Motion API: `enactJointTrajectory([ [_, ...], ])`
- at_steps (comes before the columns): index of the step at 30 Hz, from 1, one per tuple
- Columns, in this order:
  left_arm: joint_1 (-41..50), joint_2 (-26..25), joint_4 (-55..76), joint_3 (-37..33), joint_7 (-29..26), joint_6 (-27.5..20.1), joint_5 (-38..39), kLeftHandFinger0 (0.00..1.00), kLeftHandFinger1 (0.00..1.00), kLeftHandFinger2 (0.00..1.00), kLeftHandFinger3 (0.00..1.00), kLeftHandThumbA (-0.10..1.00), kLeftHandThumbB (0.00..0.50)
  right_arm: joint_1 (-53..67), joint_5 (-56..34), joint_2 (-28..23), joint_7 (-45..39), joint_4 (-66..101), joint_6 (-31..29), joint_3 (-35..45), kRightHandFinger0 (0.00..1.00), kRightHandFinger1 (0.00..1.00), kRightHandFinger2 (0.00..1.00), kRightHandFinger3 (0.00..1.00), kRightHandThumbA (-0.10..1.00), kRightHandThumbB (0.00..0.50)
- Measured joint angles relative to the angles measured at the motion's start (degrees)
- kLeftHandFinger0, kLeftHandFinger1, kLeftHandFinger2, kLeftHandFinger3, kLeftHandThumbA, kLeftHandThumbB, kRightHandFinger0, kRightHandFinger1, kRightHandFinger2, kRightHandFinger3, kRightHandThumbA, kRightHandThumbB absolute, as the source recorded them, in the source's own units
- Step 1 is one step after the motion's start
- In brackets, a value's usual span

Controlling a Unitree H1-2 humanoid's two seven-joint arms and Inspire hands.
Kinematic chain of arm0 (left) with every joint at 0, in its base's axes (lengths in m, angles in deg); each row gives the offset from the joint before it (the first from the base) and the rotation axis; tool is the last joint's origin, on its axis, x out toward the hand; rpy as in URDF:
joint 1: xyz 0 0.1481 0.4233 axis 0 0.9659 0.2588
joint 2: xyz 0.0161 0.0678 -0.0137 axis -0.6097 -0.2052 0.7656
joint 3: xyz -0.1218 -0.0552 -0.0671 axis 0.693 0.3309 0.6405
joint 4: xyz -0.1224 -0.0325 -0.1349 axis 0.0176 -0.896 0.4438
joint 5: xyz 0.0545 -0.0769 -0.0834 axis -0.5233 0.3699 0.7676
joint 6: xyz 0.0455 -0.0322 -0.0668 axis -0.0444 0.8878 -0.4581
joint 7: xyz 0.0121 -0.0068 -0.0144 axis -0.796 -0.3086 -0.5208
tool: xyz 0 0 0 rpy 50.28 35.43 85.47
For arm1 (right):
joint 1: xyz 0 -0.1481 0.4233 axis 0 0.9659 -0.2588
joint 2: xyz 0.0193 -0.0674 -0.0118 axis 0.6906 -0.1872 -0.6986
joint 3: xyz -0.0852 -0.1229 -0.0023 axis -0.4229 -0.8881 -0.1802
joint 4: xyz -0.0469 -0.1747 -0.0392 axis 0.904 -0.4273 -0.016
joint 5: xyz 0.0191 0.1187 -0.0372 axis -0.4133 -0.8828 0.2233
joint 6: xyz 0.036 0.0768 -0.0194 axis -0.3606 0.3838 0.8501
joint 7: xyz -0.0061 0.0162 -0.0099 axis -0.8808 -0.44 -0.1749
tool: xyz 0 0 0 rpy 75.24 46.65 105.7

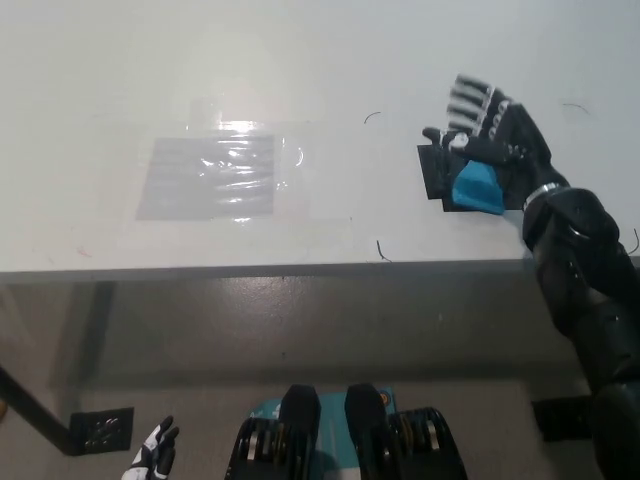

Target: A soft sponge is kept on the balc marked spot on the table infront of the robot and it uses its right hand fist to press down on it and drrags it across the table in a back and forth manner twice to clean it

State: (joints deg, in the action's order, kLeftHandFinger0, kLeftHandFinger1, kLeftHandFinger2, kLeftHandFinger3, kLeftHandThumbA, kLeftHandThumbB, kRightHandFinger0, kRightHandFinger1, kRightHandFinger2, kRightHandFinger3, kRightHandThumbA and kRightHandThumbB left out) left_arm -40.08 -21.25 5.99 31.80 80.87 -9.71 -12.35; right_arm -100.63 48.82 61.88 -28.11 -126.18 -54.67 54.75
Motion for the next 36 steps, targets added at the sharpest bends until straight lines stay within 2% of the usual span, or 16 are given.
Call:
enactJointTrajectory([
  [5,-0.29,0.0,0.0,0.0,0.02,0.08,-0.01,1.0,1.0,1.0,1.0,1.0,0.104,2.72,-0.34,0.16,0.06,8.5,1.85,0.01,1.0,1.0,1.0,1.0,1.0,0.425],
  [9,-0.64,-0.01,0.0,0.0,0.04,0.15,0.0,1.0,1.0,1.0,1.0,1.0,0.074,5.52,-0.8,0.11,0.34,15.07,3.26,0.03,1.0,1.0,1.0,1.0,1.0,0.455],
  [12,-0.99,-0.02,-0.01,0.0,0.06,0.2,0.0,1.0,1.0,1.0,1.0,1.0,0.097,8.85,-0.92,0.03,0.63,20.09,4.13,0.04,1.0,1.0,1.0,1.0,1.0,0.414],
  [13,-1.12,-0.02,-0.02,0.0,0.07,0.21,0.0,1.0,1.0,1.0,1.0,1.0,0.08,10.07,-0.96,0.01,0.7,21.55,4.34,0.04,1.0,1.0,1.0,1.0,1.0,0.403],
  [16,-1.58,-0.04,-0.04,0.01,0.1,0.22,0.0,1.0,1.0,1.0,1.0,1.0,0.086,14.33,-1.22,-0.03,0.88,25.99,4.7,0.02,1.0,1.0,1.0,1.0,1.0,0.475],
  [18,-1.89,-0.05,-0.15,0.0,0.11,0.23,0.0,1.0,1.0,1.0,1.0,1.0,0.08,19.0,-1.67,-0.04,0.9,29.95,4.78,-0.08,1.0,1.0,1.0,1.0,1.0,0.494],
  [22,-2.28,-0.07,-0.53,0.0,0.13,0.23,0.0,1.0,1.0,1.0,1.0,1.0,0.076,28.51,-2.28,-0.05,0.83,37.32,4.8,-0.82,1.0,1.0,1.0,1.0,1.0,0.444],
  [23,-2.34,-0.07,-0.64,-0.01,0.14,0.23,0.0,1.0,1.0,1.0,1.0,1.0,0.085,31.23,-2.36,-0.05,0.81,39.06,4.8,-1.07,1.0,1.0,1.0,1.0,1.0,0.402],
  [25,-2.45,-0.08,-0.88,0.0,0.15,0.23,0.0,1.0,1.0,1.0,1.0,1.0,0.086,35.16,-2.74,-0.06,0.76,42.23,4.79,-1.55,1.0,1.0,1.0,1.0,1.0,0.395],
  [26,-2.59,-0.09,-1.29,-0.01,0.16,0.23,0.0,1.0,1.0,1.0,1.0,1.0,0.081,39.02,-3.15,-0.07,0.69,45.04,4.79,-1.97,1.0,1.0,1.0,1.0,1.0,0.407],
  [29,-2.7,-0.11,-1.85,-0.01,0.27,0.23,0.01,1.0,1.0,1.0,1.0,1.0,0.079,46.72,-3.51,-0.06,0.59,50.4,4.79,-2.81,1.0,1.0,1.0,1.0,1.0,0.339],
  [32,-2.77,-0.13,-2.32,-0.04,0.4,0.22,0.07,1.0,1.0,1.0,1.0,1.0,0.106,54.69,-3.45,-0.05,0.32,57.13,4.69,-4.39,1.0,1.0,1.0,1.0,1.0,0.377],
  [33,-2.79,-0.17,-2.43,-0.06,0.43,0.19,0.11,1.0,1.0,1.0,1.0,1.0,0.117,56.32,-3.28,-0.04,0.23,58.98,4.51,-4.95,1.0,1.0,1.0,1.0,1.0,0.338],
  [34,-2.89,-0.37,-2.62,-0.21,0.61,0.06,0.27,1.0,1.0,1.0,1.0,1.0,0.12,58.3,-2.68,-0.06,0.04,60.97,3.66,-6.21,1.0,1.0,1.0,1.0,1.0,0.326],
  [35,-2.96,-0.58,-2.76,-0.27,0.8,-0.03,0.51,1.0,1.0,1.0,1.0,1.0,0.137,59.51,-1.95,-0.06,-0.27,61.32,2.43,-7.51,1.0,1.0,1.0,1.0,1.0,0.265],
  [36,-3.04,-0.78,-2.84,-0.3,0.95,-0.06,0.7,1.0,1.0,1.0,1.0,1.0,0.154,59.91,-1.54,-0.01,-0.44,60.63,1.67,-8.27,1.0,1.0,1.0,1.0,1.0,0.323],
])
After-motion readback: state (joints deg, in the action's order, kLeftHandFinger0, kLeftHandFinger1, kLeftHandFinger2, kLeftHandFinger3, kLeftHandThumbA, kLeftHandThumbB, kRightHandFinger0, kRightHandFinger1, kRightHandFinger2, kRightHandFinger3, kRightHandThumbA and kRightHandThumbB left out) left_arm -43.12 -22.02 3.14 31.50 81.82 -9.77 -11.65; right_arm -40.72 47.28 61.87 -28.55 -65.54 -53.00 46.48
